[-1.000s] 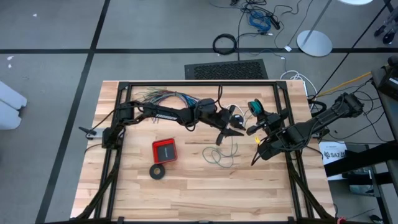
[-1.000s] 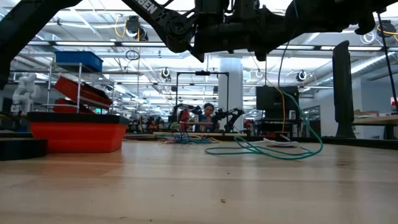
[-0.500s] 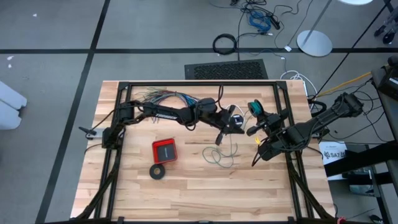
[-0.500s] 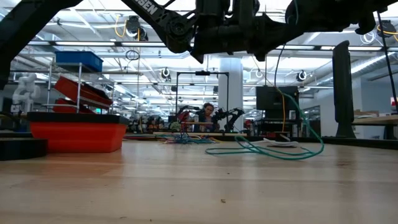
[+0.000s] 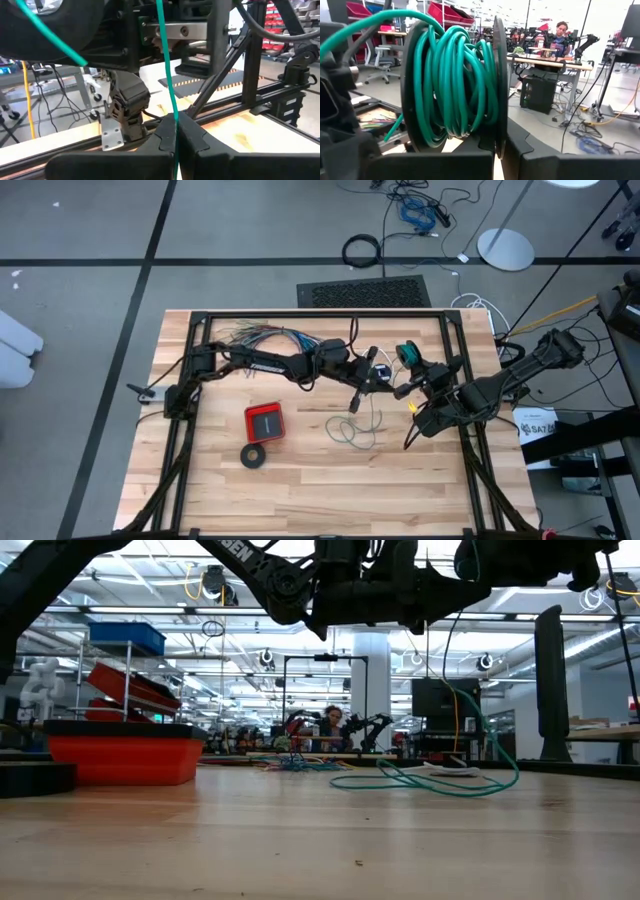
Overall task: Coil cords
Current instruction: Coil the green wire onto the spool
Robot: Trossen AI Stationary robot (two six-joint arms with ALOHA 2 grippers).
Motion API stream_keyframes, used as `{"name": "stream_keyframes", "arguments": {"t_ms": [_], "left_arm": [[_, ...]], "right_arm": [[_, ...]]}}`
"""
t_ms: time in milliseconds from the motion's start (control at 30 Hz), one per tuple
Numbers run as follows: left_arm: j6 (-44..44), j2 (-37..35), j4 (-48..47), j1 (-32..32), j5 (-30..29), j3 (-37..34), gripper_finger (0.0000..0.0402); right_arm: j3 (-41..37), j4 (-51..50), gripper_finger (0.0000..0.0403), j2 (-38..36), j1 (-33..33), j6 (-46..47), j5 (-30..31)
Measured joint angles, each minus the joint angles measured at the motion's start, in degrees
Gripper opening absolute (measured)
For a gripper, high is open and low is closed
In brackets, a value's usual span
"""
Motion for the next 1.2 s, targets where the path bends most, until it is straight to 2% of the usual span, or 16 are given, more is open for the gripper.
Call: {"name": "stream_keyframes", "arguments": {"t_ms": [300,567,800,1200], "left_arm": [[2.7,0.0,1.0,-1.2,-2.2,0.0,0.0002],[2.6,3.1,3.4,-1.7,-3.3,0.4,0.0001],[2.6,6.5,4.0,-1.7,-3.1,4.8,0.0001],[6.4,6.7,4.1,-1.7,-1.7,9.0,0.0001]], "right_arm": [[0.0,1.8,0.0,0.0,-0.1,0.3,0.2],[0.0,2.3,0.0,0.0,-0.1,0.2,-0.1],[0.0,3.5,0.0,0.0,0.0,0.3,-0.5],[0.0,5.2,0.0,0.0,-0.2,0.3,-2.8]]}}
